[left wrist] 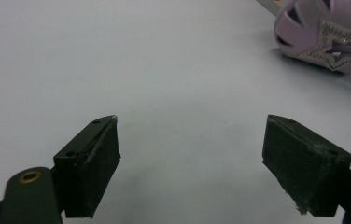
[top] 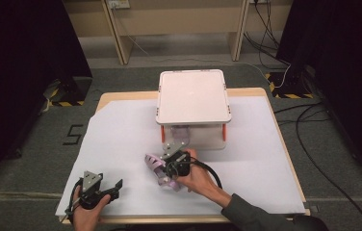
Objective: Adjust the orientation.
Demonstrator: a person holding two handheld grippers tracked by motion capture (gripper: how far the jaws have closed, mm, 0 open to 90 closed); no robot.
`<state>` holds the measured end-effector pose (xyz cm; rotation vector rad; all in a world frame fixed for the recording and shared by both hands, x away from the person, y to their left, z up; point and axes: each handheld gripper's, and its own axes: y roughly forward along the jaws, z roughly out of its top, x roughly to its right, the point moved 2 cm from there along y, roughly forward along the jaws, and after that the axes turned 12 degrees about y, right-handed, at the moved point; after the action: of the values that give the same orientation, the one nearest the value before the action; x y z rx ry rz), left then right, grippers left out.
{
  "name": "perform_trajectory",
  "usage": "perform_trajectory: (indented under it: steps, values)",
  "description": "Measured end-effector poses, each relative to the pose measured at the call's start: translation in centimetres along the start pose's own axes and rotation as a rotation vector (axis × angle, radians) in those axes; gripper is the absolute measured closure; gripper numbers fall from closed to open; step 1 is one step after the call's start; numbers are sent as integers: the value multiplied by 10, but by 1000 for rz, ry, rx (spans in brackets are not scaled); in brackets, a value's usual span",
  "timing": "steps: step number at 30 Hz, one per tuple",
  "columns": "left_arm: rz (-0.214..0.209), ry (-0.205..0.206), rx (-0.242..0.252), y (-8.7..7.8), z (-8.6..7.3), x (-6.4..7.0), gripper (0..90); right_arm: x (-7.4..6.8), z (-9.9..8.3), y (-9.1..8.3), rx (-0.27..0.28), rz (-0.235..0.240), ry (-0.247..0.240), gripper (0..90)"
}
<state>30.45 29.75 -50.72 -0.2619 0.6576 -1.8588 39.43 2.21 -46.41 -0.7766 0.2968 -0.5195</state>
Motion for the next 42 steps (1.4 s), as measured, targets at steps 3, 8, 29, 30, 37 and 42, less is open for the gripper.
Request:
perform_trajectory:
  steps: [3,8,29,30,37,42]
  values:
    - [-2,3,0,0,0,0,184,14,-5,1,-8,-3,19,717]
    - [0,0,4,-1,0,-1,184,15,-7,-5,3,68,29,779]
    - [-3,5,3,-1,1,0,185,38,-42,-34,16,148,215,566]
    - [-3,5,3,-1,1,0,185,39,-41,-34,18,137,209,547]
    - [-4,6,4,-1,1,0,185,44,-42,-37,39,100,179,490]
    - [-6,6,4,-1,1,0,185,49,-44,-40,47,96,206,468]
